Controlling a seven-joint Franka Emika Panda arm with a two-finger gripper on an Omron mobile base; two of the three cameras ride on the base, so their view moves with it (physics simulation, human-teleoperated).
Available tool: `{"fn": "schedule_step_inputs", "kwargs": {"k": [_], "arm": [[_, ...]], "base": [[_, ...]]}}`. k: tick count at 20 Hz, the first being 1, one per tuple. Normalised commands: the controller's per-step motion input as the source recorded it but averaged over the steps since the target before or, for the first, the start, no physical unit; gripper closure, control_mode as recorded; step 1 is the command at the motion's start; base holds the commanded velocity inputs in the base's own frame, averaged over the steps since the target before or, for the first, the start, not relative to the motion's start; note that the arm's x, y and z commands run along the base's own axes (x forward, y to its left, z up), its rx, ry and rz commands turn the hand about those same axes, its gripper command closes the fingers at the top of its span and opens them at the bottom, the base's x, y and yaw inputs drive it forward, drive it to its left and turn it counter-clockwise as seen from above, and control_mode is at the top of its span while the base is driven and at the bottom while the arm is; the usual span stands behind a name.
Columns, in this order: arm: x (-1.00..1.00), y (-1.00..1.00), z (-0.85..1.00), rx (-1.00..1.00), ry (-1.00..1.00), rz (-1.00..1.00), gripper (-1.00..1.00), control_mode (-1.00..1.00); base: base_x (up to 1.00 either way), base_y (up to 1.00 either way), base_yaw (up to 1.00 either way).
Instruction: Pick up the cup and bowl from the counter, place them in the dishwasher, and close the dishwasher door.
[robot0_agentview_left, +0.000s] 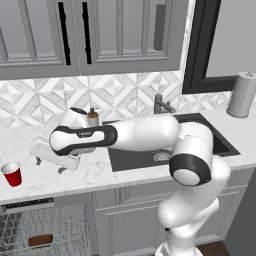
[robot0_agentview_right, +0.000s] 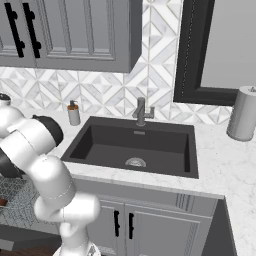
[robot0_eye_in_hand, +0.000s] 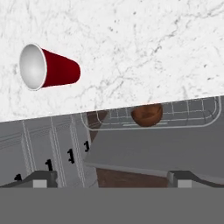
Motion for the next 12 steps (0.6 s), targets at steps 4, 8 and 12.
{"fn": "schedule_step_inputs", "kwargs": {"k": [4,8,12], "arm": [[0.39,0.0,0.47,0.0,-0.04,0.0,-1.0,-1.0],[0.51,0.14,0.06,-0.07,-0.05,0.01,-1.0,-1.0],[0.78,0.23,0.15,-0.15,0.0,0.05,-1.0,-1.0]], "base": [[0.0,0.0,0.0],[0.0,0.0,0.0],[0.0,0.0,0.0]]}}
